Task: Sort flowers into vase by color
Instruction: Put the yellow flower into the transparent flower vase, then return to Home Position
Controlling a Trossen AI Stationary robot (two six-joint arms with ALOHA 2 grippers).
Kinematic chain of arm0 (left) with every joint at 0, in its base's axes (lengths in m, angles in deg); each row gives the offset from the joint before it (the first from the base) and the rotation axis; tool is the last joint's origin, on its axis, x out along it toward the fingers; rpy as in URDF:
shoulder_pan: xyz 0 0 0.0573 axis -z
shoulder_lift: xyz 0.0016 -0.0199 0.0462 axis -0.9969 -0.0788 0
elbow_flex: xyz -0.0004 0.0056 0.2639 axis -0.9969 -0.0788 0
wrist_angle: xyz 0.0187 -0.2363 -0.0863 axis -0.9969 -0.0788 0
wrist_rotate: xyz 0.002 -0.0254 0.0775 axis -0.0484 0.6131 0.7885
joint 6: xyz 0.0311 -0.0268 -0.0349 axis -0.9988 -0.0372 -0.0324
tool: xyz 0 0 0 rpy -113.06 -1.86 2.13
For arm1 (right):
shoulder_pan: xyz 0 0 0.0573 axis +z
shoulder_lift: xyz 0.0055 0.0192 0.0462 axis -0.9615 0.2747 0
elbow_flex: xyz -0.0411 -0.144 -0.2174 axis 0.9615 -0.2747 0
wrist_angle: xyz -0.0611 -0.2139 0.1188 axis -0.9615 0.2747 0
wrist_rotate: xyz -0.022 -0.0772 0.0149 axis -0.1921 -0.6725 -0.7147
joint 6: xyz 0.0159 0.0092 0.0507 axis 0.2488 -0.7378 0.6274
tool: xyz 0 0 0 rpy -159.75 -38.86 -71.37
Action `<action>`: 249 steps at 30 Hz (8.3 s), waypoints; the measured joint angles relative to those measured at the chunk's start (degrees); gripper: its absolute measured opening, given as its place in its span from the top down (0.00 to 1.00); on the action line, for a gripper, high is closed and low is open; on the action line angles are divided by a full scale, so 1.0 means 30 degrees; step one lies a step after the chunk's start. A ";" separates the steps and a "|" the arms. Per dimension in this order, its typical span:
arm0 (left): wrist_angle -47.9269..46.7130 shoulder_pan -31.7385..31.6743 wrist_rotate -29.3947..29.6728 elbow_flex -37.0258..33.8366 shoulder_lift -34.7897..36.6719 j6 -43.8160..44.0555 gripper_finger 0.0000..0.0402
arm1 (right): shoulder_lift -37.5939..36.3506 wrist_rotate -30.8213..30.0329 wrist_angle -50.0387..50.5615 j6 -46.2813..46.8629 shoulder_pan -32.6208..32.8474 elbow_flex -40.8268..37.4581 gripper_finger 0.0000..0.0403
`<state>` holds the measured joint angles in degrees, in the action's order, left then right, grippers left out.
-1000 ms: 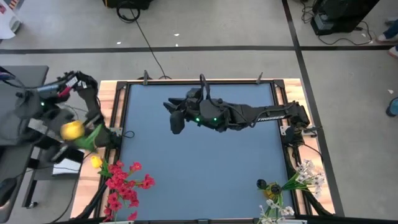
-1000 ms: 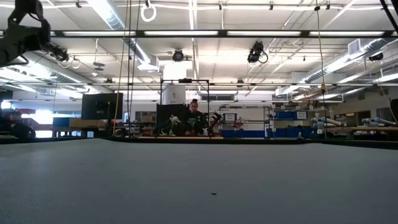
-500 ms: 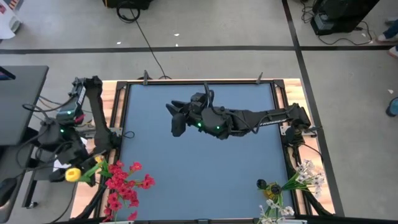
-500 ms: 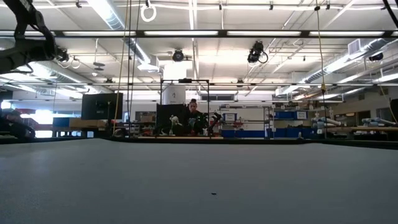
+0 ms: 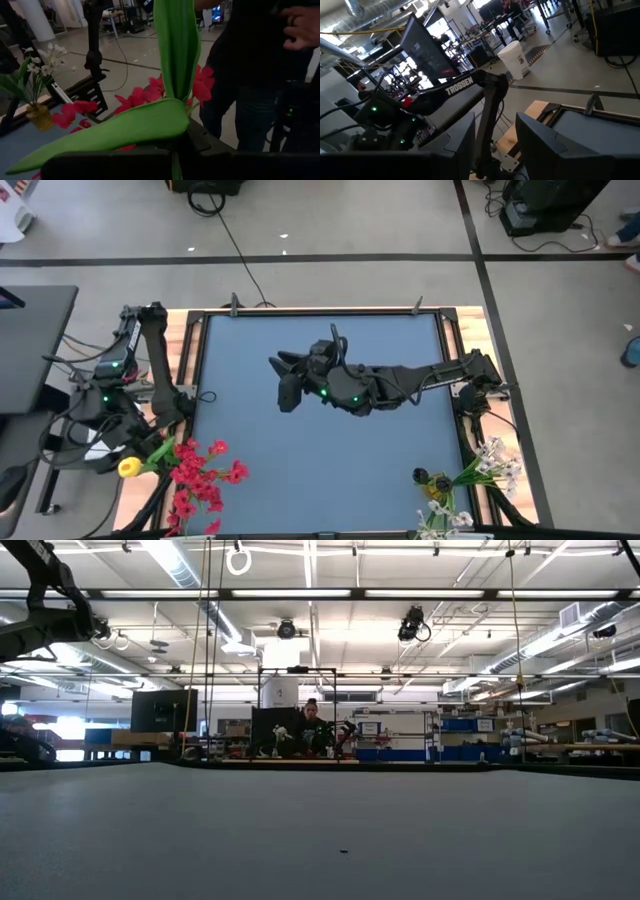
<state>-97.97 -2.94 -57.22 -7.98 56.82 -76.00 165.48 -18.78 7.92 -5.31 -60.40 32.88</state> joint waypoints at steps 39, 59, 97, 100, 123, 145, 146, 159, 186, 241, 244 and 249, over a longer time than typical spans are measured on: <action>0.0450 -0.0007 0.0366 -0.0767 0.1113 0.2710 0.57 | 0.0015 0.0887 0.0000 0.0077 -0.0420 0.0000 0.63; -0.8615 -0.0507 0.9046 0.6792 0.1215 0.8789 0.68 | -0.0407 0.6657 0.3166 -0.3917 -0.0681 -0.0015 0.76; -0.2547 -1.0448 1.1132 0.6936 -0.5328 0.9045 0.99 | -0.4539 2.8334 0.5241 -1.2464 -0.9049 0.0000 0.99; -0.2450 -1.3138 0.8740 0.6929 -0.5802 0.8885 0.99 | -0.4738 2.7774 0.5099 -1.3136 -0.9107 -0.0003 0.99; 0.4236 -1.8843 0.2232 -0.1205 0.0212 0.4915 0.99 | -1.6225 2.1300 -0.3075 -1.0241 -1.0058 -1.6792 0.98; 0.7607 -2.5143 -0.7592 -0.8008 0.2412 0.6861 0.99 | -1.8629 1.6224 -1.1657 -0.9797 -0.6553 -2.7686 0.99; 0.8339 -2.5143 -0.7702 -0.8473 0.2662 0.6807 0.99 | -1.8615 1.5459 -1.1607 -0.9818 -0.6311 -2.7843 0.99; 0.7322 -2.5106 -0.4212 -1.0156 0.3036 0.8117 0.98 | -1.8608 1.2829 -1.1157 -1.0990 -0.5995 -2.8210 0.99; 0.3421 -2.4327 -0.6089 -1.0870 0.9350 0.3934 1.00 | -2.5950 1.6477 -0.9223 -1.0332 -0.7886 -3.2866 0.99; 0.6413 -2.6342 -0.8383 -1.4542 1.0577 0.1344 1.00 | -3.6545 1.9961 -0.4548 -1.0759 -1.1413 -3.8395 0.99; 0.6767 -2.6491 -0.9263 -1.4699 1.0557 0.1661 1.00 | -3.6437 1.9951 -0.4564 -1.0985 -1.1461 -3.8395 0.97; 0.7173 -2.6527 -0.8930 -1.4819 1.0264 0.2299 0.98 | -3.6341 1.9894 -0.4563 -1.1300 -1.1457 -3.8395 0.94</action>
<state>-76.45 -82.52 -84.01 -52.44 87.62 -69.11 56.46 40.90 -5.77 -39.21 -94.77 -82.31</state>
